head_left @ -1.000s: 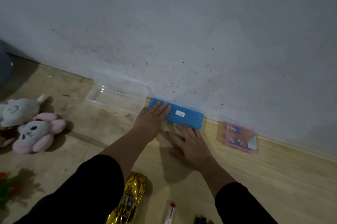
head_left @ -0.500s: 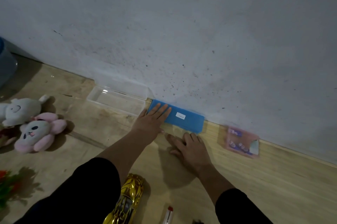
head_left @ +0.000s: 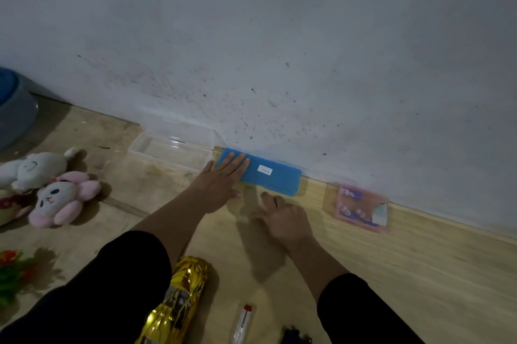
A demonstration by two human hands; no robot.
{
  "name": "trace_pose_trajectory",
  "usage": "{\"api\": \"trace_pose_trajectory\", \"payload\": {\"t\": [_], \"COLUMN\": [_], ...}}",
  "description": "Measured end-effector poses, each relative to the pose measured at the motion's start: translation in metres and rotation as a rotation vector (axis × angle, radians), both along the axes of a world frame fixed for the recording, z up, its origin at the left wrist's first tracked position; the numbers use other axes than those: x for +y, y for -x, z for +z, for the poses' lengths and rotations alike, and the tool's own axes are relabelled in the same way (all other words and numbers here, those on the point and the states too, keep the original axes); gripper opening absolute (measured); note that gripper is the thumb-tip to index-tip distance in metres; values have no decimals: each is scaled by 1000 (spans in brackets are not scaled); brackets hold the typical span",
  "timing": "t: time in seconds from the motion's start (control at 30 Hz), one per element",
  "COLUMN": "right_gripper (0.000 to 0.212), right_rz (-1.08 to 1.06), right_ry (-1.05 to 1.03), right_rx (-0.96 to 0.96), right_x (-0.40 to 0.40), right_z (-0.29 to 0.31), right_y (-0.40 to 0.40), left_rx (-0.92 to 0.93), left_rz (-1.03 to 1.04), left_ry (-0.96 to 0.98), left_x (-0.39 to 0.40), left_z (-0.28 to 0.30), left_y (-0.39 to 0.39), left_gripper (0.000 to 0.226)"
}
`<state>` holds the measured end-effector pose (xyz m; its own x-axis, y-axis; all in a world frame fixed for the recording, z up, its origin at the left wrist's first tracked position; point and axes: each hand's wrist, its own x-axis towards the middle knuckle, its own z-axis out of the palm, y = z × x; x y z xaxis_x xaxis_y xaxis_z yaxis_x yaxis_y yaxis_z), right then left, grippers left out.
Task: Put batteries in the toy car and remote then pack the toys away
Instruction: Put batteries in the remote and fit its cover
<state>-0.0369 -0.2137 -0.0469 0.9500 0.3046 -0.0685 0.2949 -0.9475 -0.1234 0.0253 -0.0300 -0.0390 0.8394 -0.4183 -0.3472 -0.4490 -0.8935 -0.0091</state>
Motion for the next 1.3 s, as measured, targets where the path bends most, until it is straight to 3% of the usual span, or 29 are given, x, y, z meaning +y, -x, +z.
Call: {"api": "trace_pose_trajectory", "payload": {"t": [0.1,0.23,0.47,0.57,0.63,0.8,1.1,1.3], "right_gripper": [65,71,81,80,79,77,70,75], "right_rz": [-55,-139,-198,-224,-231,-243,-157,-161], "right_ry": [-24,-32,-66,-56,-55,-94,-136,-280], "right_rx": [194,188,240,295,310,305,400,423], "right_x": [-7,-8,26,52,67,90,97,94], "right_z": [16,38,65,61,57,56,41,27], "right_y": [2,17,79,113,129,150,143,139], "left_rx": [-101,-131,39,103,161,239,171,132], "left_rz": [-28,6,82,108,133,131,287,368], "left_ry": [54,72,184,229,244,228,266,324], "left_x": [2,10,48,70,80,96,82,76], "left_z": [9,30,58,52,45,33,23,19], "left_y": [6,17,80,129,161,216,251,255], "left_gripper": [82,83,87,110,107,130,117,105]}}
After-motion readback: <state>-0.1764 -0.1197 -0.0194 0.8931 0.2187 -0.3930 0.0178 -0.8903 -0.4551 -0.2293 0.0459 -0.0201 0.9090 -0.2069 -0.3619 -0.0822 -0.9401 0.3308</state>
